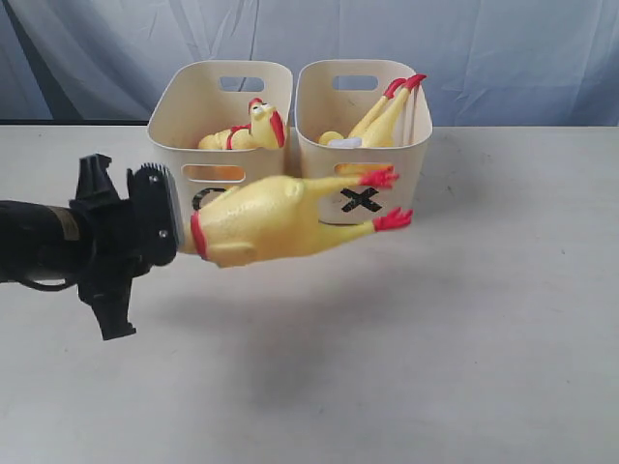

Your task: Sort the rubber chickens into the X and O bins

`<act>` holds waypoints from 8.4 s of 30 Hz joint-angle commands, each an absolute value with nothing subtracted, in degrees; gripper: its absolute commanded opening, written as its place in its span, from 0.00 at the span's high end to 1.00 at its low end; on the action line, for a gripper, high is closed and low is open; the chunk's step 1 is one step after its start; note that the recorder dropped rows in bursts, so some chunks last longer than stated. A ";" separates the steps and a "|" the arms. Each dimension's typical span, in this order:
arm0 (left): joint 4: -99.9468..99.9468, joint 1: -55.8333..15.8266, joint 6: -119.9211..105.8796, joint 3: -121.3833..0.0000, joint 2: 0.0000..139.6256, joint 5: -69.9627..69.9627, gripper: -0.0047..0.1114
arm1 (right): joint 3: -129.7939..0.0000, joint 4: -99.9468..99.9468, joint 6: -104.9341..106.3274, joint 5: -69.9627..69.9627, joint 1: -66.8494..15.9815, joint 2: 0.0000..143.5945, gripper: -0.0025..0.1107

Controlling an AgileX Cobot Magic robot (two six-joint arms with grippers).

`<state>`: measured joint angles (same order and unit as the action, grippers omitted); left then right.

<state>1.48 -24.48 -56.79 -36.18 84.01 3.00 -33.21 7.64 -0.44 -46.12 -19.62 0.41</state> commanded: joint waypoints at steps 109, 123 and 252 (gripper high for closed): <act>-52.99 -0.26 -12.47 -90.10 109.70 69.96 0.96 | -32.96 7.77 0.00 -45.76 -19.44 0.00 0.99; -53.94 -0.26 -12.49 -90.10 109.70 69.96 0.62 | -32.96 7.77 0.00 -45.76 -19.44 0.00 0.99; -32.43 2.41 -36.24 -13.27 0.00 7.66 0.96 | -32.82 8.22 0.00 -43.73 -4.68 0.00 0.99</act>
